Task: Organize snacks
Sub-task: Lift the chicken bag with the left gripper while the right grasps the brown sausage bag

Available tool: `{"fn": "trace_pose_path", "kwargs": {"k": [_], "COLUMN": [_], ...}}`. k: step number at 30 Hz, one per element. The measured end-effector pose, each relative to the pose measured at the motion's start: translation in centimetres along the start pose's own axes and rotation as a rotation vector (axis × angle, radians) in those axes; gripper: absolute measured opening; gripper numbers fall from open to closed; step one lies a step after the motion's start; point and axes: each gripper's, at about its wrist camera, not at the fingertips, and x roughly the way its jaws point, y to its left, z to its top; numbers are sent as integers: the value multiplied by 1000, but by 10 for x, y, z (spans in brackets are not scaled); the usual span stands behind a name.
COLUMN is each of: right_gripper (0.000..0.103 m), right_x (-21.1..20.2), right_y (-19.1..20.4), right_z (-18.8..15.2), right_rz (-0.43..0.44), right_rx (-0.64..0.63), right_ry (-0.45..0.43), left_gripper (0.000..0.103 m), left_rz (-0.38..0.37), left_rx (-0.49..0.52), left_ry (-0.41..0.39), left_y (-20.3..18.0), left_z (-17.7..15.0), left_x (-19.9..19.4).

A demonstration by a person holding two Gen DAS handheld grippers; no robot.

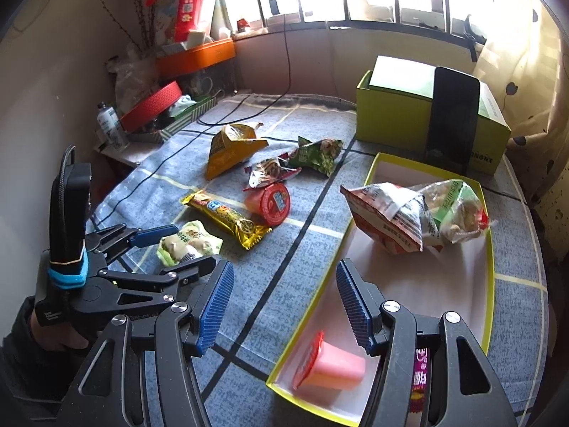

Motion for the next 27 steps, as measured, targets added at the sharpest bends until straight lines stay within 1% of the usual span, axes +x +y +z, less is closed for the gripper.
{"fn": "trace_pose_path", "kwargs": {"k": [5, 9, 15, 20, 23, 27], "right_gripper": [60, 60, 60, 60, 60, 60], "right_x": [16, 34, 70, 105, 127, 156], "right_y": [11, 18, 29, 42, 48, 46], "right_z": [26, 48, 75, 94, 101, 106], "right_rz": [-10, -28, -42, -46, -58, -85], "right_rx": [-53, -90, -145, -207, -238, -239], "right_ry": [8, 28, 87, 137, 177, 237], "left_gripper": [75, 75, 75, 75, 75, 75], "left_rz": [10, 20, 6, 11, 7, -3], "left_rx": [-57, -113, -166, -210, -242, -274], "left_ry": [-37, -64, -81, -94, -90, -88], "left_y": [19, 33, 47, 59, 67, 74], "left_z": [10, 11, 10, 9, 7, 5], "left_x": [2, 4, 4, 2, 2, 3]}}
